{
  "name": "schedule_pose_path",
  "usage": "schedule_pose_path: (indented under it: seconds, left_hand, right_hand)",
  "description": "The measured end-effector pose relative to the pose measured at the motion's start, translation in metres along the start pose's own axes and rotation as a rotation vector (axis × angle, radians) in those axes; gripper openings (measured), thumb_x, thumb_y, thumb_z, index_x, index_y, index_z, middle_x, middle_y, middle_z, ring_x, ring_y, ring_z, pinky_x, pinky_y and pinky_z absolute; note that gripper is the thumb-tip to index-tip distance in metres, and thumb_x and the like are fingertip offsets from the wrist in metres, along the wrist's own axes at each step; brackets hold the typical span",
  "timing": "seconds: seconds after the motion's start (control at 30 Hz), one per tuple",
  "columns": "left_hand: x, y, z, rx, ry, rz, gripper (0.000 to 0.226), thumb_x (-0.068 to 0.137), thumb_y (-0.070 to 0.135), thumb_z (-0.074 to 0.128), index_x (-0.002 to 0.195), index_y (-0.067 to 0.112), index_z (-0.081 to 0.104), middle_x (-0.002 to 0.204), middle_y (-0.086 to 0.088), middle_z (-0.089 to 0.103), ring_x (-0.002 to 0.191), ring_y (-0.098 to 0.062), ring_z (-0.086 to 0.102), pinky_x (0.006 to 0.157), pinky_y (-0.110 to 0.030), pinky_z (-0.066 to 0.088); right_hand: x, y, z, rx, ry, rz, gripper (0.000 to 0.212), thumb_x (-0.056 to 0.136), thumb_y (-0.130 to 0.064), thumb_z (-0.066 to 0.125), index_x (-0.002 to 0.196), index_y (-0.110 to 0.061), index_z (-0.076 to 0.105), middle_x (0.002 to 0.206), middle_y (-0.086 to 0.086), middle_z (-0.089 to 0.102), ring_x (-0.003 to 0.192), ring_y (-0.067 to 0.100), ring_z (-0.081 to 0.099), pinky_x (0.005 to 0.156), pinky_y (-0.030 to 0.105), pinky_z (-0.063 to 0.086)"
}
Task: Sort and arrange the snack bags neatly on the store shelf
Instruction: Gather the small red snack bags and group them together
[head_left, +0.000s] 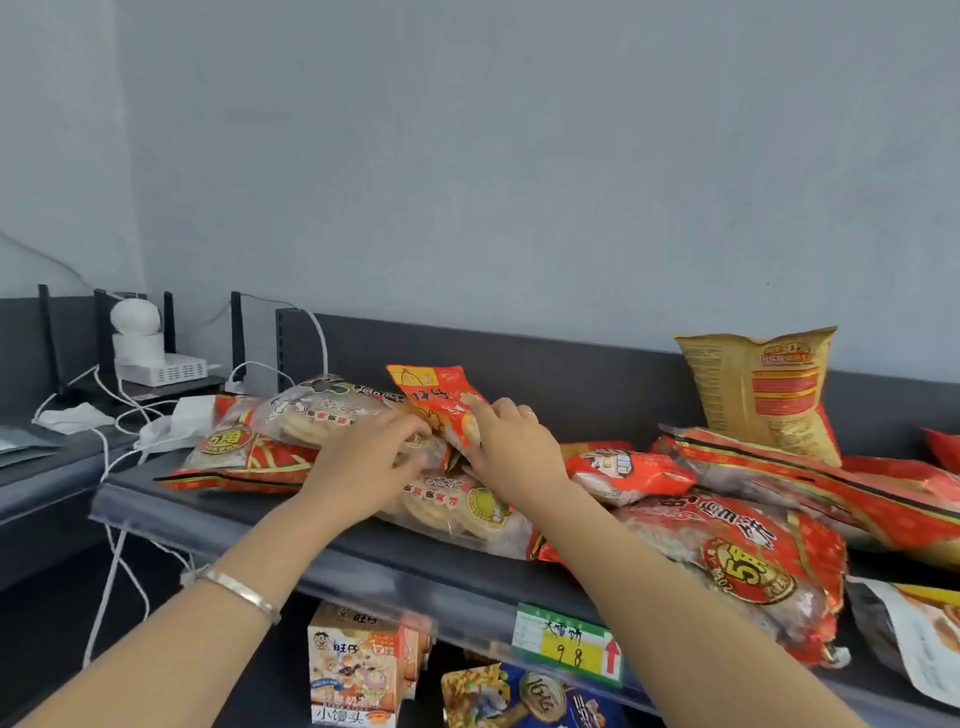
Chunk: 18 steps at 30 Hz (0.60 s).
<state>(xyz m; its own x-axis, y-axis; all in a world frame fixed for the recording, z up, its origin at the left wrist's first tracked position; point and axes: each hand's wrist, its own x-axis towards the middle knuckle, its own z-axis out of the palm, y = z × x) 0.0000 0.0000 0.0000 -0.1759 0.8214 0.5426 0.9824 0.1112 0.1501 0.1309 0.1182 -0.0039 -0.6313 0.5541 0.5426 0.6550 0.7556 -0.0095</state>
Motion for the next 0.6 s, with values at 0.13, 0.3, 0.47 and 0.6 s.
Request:
schedule_pose_path:
  seconds: [0.13,0.3,0.47,0.6]
  left_hand:
    - [0.017,-0.009,0.005,-0.047,-0.022,-0.057,0.034,0.093,0.034,0.052,0.127,0.027,0.052,0.132,0.01,0.05,0.103,-0.008,0.057,0.089,-0.032,0.047]
    - [0.035,-0.021,0.02,-0.17,-0.011,-0.132,0.031,0.092,0.029,0.053,0.123,0.03,0.052,0.12,0.009,0.053,0.102,-0.008,0.053,0.087,-0.032,0.047]
    - [0.052,-0.014,0.038,-0.538,0.021,-0.298,0.044,0.092,0.024,0.058,0.134,0.024,0.045,0.125,0.002,0.055,0.111,-0.015,0.054,0.094,-0.036,0.046]
    - [0.064,0.0,0.051,-1.202,0.036,-0.594,0.068,0.09,0.026,0.063,0.147,0.02,0.027,0.146,-0.009,0.04,0.128,-0.027,0.046,0.107,-0.042,0.04]
  right_hand:
    - [0.03,-0.003,0.025,-0.049,-0.125,0.114,0.064,0.092,-0.04,0.055,0.142,-0.011,0.029,0.135,0.018,0.045,0.121,0.039,0.047,0.09,0.046,0.048]
    - [0.05,0.003,0.055,-0.082,-0.149,0.251,0.055,0.098,-0.048,0.037,0.138,-0.012,0.029,0.126,0.023,0.052,0.11,0.046,0.054,0.087,0.055,0.047]
    - [0.052,0.011,0.048,-0.02,-0.053,0.226,0.031,0.095,-0.018,0.05,0.124,-0.008,0.043,0.115,0.014,0.06,0.101,0.037,0.061,0.078,0.044,0.053]
    - [0.046,0.015,0.032,0.166,0.125,0.258,0.027,0.099,-0.024,0.044,0.123,-0.012,0.044,0.113,0.008,0.06,0.096,0.029,0.063,0.071,0.038,0.052]
